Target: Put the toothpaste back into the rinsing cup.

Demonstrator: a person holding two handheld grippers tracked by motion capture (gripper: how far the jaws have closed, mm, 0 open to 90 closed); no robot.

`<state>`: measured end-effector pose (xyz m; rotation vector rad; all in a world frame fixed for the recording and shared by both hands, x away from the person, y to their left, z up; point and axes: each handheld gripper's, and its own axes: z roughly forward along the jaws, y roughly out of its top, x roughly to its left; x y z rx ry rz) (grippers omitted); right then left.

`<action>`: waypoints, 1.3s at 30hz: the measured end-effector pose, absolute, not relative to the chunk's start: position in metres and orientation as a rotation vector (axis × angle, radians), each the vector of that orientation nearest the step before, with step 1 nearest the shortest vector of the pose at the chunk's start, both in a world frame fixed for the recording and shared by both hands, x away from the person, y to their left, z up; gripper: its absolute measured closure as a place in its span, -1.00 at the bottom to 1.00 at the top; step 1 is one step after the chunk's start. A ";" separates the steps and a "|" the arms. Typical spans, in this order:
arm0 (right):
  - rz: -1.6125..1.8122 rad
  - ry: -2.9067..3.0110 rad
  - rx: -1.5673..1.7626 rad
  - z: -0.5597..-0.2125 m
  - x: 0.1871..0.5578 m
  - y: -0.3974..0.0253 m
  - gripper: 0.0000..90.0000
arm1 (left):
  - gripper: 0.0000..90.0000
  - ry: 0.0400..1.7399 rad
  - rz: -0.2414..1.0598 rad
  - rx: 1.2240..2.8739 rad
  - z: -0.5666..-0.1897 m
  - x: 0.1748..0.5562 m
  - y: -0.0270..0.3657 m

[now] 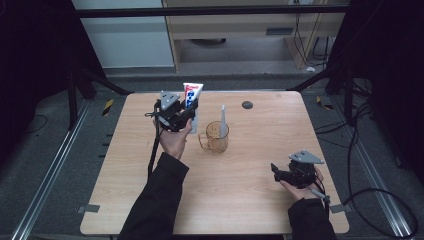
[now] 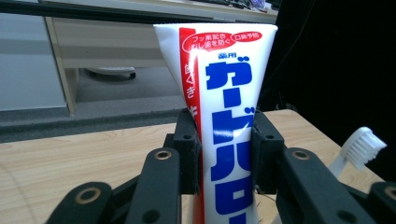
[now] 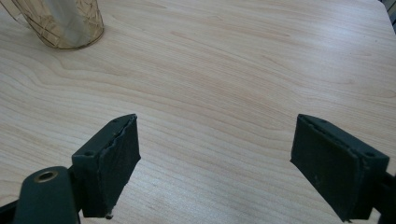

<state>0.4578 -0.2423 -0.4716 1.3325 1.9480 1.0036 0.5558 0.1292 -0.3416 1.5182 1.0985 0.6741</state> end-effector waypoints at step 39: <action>0.999 1.934 1.288 -0.473 0.458 -0.244 -0.65 | 0.52 1.075 0.670 1.493 -0.371 0.587 0.077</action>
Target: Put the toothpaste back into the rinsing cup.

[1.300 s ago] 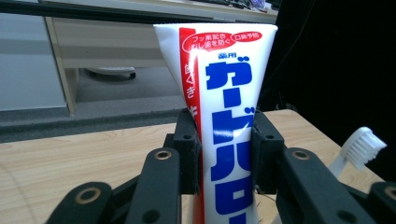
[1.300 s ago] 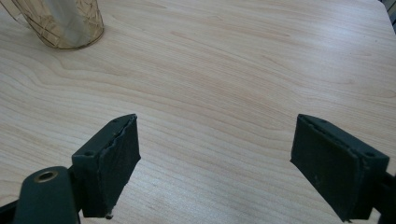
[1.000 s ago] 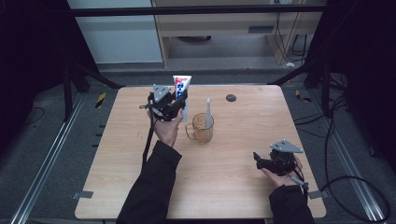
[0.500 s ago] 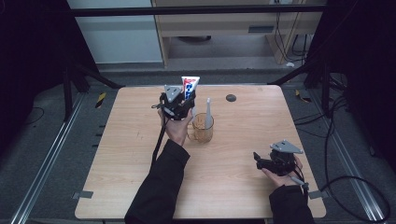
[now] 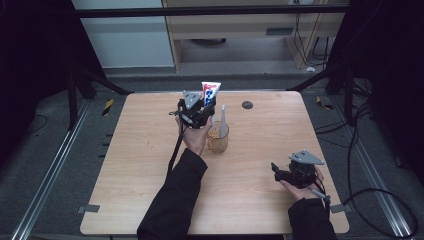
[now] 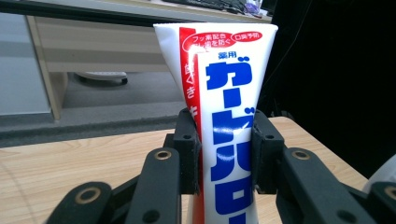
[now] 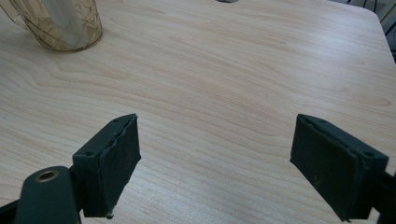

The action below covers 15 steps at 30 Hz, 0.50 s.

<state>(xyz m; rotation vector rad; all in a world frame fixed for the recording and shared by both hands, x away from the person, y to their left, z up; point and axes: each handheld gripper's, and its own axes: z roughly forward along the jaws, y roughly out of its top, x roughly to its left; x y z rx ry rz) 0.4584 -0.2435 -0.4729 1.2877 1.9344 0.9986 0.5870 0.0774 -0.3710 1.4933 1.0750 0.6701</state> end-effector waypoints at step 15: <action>1.000 1.932 1.284 -0.473 0.458 -0.244 -0.65 | 0.52 1.053 0.660 1.529 -0.384 0.597 0.065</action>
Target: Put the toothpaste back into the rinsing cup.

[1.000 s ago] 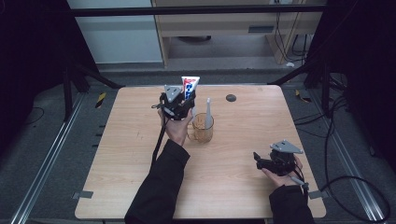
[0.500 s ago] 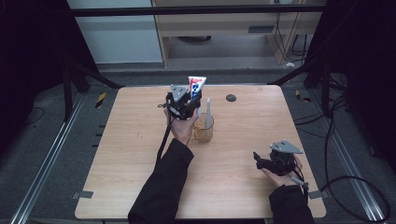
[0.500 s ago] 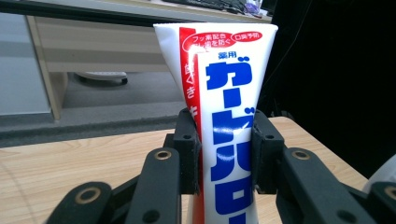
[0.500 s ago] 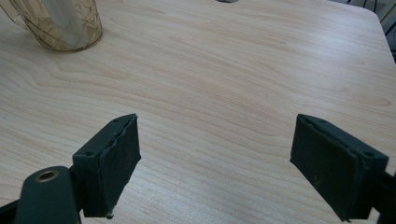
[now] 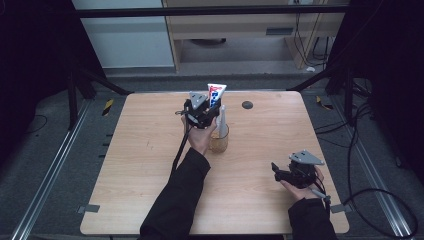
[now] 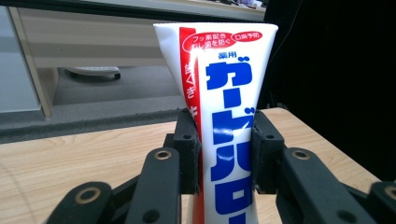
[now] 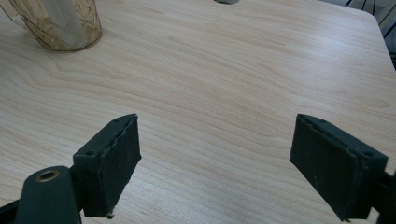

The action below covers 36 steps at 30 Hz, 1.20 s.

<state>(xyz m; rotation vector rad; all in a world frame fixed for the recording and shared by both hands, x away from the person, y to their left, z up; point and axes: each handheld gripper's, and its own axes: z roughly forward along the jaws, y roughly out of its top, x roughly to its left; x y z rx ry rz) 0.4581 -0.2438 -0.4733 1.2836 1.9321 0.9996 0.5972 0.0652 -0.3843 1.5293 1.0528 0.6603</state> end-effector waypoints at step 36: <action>0.991 1.945 1.275 -0.474 0.459 -0.242 -0.65 | 0.45 1.039 0.600 1.688 -0.418 0.595 0.064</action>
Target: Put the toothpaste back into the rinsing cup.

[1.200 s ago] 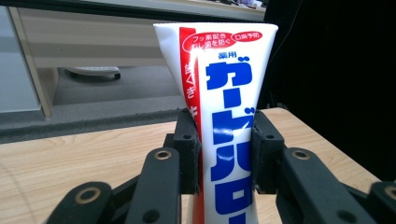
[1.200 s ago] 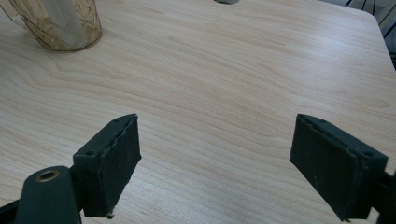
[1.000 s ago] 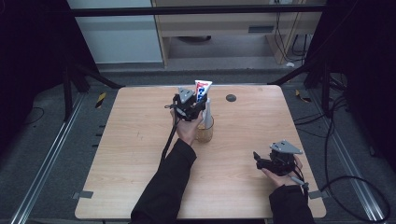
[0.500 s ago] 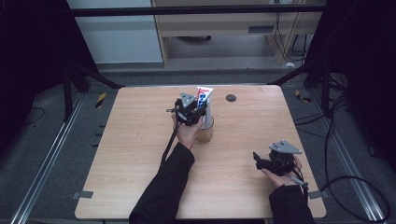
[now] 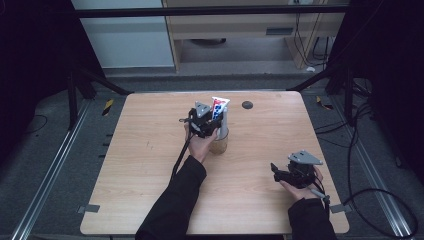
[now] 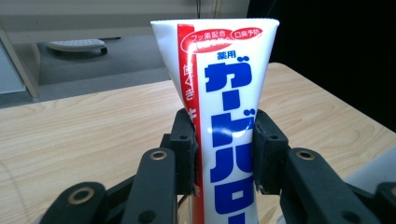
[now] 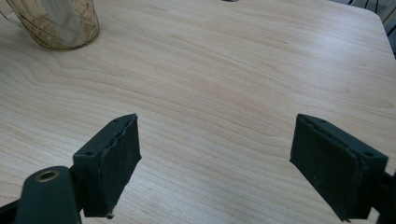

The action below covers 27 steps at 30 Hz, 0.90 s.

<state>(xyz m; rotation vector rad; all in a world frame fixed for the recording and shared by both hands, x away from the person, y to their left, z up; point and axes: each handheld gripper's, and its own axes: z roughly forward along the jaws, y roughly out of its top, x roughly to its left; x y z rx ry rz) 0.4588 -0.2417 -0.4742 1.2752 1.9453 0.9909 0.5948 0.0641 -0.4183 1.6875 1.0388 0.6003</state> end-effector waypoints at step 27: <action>0.984 1.951 1.276 -0.474 0.459 -0.238 -0.65 | -0.06 0.955 0.660 1.817 -0.411 0.558 0.091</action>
